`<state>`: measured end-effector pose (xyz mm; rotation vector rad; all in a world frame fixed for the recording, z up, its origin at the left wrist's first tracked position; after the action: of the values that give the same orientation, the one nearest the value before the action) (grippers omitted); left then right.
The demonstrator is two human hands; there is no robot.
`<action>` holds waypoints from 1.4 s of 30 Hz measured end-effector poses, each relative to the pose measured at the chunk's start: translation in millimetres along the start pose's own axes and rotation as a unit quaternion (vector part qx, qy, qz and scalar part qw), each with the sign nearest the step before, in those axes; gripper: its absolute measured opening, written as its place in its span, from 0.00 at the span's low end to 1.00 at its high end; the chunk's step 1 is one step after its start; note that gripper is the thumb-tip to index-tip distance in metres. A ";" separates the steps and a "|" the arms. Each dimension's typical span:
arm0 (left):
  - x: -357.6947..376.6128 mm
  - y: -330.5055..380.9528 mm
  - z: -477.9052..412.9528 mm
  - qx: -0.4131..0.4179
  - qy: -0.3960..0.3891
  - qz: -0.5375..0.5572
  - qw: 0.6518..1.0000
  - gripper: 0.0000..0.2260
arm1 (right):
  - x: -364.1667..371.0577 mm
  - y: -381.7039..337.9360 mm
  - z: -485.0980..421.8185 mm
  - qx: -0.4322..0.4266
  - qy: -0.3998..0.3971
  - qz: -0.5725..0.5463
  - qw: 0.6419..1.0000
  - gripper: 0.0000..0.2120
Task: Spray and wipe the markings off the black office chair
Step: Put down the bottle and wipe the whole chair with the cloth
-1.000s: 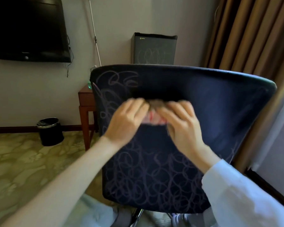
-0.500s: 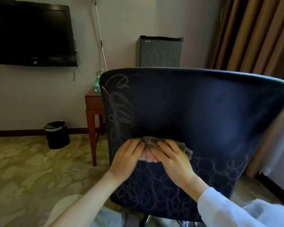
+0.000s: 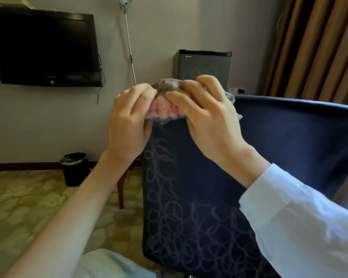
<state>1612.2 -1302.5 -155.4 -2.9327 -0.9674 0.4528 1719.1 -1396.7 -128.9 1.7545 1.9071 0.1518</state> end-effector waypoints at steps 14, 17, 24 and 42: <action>87.0 -3.4 163.2 0.009 -0.166 0.101 0.981 0.16 | 98.0 -49.3 147.0 0.025 -0.216 -0.052 0.975 0.21; 81.4 -6.8 155.6 0.013 -0.165 0.094 0.982 0.17 | 97.1 -49.4 135.5 0.037 -0.217 -0.067 0.973 0.21; 13.2 -53.0 40.7 -0.017 -0.018 -0.010 1.000 0.12 | 55.4 -36.7 8.3 0.018 -0.069 -0.034 0.997 0.14; 87.2 -53.5 193.8 -0.097 -0.195 0.170 0.961 0.14 | 143.1 -90.6 139.2 0.040 -0.286 -0.023 0.957 0.18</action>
<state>1594.0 -1222.0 -358.4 -3.2731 -0.5441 1.0379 1700.6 -1311.6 -330.1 1.5775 1.5359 -0.4158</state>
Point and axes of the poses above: each hand's wrist, its own z-axis away from the middle knuckle, its own x-axis out of the palm, y = z × x, the point moved 7 cm from there along -z, towards the middle knuckle, and after that the axes turned 10 degrees about -y, right-handed, at the moved point
